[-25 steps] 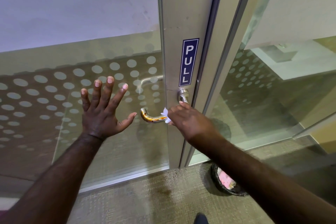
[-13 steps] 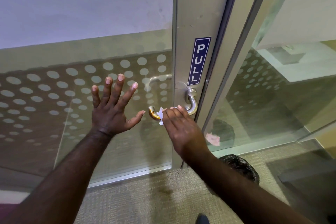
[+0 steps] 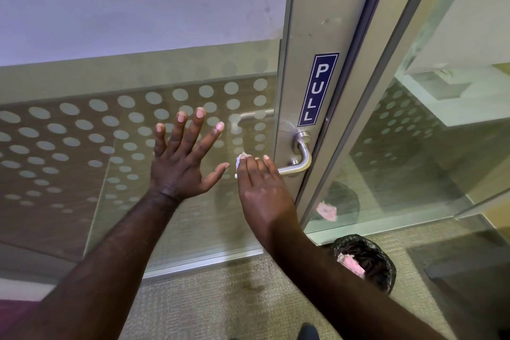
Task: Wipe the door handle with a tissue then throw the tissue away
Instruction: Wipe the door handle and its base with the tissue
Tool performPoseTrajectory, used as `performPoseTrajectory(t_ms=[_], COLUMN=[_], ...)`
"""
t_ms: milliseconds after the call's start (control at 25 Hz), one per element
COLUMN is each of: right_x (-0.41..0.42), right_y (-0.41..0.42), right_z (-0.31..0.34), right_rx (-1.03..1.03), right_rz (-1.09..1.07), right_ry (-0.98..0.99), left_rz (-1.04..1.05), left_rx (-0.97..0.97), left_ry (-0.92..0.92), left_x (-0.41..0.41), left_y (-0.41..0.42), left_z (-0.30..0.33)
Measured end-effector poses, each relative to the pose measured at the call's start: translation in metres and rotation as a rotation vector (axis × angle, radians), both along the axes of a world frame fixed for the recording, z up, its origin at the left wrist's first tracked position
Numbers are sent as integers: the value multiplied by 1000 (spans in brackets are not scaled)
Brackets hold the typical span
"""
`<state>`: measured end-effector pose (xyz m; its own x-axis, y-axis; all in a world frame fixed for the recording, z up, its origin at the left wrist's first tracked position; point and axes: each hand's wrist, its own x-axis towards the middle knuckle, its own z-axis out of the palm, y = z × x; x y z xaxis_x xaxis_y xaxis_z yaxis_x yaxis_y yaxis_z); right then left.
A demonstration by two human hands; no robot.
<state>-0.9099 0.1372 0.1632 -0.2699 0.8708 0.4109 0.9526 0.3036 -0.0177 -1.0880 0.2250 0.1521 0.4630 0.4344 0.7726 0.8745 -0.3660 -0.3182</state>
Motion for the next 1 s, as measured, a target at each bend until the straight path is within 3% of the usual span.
performPoseTrajectory(t_ms=[440,600,880,1000], right_x=[-39,-38,-33,-35], right_y=[14,22,25,16], right_z=[49,61,49,40], right_rx=[-281,-331,-184,-254], right_rz=[-160,-47,132,282], right_ry=[-151,-134,-609,-563], left_rz=[-80,-117,-147,-147], left_rx=[-64,-82,-42,-34], left_ry=[32,16,10,17], left_x=[-13,-15,-16,-16], left_y=[1,-1,1,0], left_z=[0,2,1,1])
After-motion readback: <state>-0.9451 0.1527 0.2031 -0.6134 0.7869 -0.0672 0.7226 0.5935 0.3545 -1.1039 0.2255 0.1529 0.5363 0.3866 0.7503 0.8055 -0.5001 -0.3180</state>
